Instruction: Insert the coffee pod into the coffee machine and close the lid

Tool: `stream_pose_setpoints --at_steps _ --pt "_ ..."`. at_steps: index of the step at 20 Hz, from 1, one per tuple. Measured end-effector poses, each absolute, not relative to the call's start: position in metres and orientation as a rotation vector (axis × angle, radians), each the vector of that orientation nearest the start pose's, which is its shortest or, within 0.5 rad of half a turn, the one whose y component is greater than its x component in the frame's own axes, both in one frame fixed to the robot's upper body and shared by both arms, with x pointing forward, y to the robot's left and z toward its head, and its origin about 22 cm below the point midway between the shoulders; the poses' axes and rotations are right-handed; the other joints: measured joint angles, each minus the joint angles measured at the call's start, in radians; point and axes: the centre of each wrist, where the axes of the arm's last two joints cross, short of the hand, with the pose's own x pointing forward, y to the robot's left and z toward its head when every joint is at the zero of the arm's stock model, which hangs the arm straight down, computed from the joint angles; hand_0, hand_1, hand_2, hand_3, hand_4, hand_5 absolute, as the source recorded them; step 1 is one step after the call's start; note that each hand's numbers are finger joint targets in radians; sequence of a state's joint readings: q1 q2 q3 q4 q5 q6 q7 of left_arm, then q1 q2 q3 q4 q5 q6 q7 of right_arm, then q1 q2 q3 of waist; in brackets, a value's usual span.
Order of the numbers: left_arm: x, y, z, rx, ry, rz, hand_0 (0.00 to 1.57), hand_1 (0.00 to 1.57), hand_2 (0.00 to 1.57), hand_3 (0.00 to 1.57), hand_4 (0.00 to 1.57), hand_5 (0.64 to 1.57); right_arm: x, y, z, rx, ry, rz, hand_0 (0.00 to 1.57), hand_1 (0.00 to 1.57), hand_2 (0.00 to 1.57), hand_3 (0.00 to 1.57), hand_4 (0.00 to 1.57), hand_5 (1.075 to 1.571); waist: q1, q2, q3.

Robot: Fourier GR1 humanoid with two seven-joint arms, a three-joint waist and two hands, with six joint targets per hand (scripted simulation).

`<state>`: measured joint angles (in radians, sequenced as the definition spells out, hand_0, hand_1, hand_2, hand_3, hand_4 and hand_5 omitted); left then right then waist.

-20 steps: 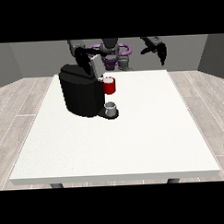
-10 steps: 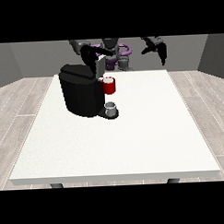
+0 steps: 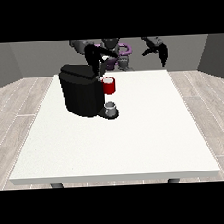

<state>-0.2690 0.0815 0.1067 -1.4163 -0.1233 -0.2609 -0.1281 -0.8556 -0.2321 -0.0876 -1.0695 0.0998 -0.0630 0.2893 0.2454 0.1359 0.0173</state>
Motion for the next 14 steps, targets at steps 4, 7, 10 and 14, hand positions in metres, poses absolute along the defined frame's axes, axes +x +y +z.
stream_pose_setpoints --at_steps 4,7,10,14 --pt "0.312 0.236 0.045 -0.089 -1.779 -0.392 0.00 0.00 0.00 0.00 0.40 1.571 0.415 -0.216 0.187 -0.311 -1.596 0.240 0.00 0.00 0.00 0.00 0.16 1.571 0.039 0.029 0.0080" --pt "0.318 0.231 0.054 -0.102 -1.805 -0.407 0.00 0.00 0.00 0.00 0.42 1.571 0.411 -0.221 0.199 -0.347 -1.582 0.216 0.00 0.00 0.00 0.00 0.10 1.571 0.062 0.046 0.0125" --pt "0.322 0.224 0.060 -0.128 -1.819 -0.424 0.00 0.00 0.00 0.00 0.40 1.571 0.407 -0.226 0.212 -0.374 -1.563 0.183 0.00 0.00 0.00 0.00 0.00 1.571 0.091 0.064 0.0176" --pt "0.327 0.217 0.067 -0.154 -1.839 -0.454 0.00 0.00 0.00 0.00 0.43 1.571 0.403 -0.203 0.247 -0.357 -1.716 0.261 0.00 0.00 0.00 0.00 0.00 1.571 0.162 0.093 0.0024"
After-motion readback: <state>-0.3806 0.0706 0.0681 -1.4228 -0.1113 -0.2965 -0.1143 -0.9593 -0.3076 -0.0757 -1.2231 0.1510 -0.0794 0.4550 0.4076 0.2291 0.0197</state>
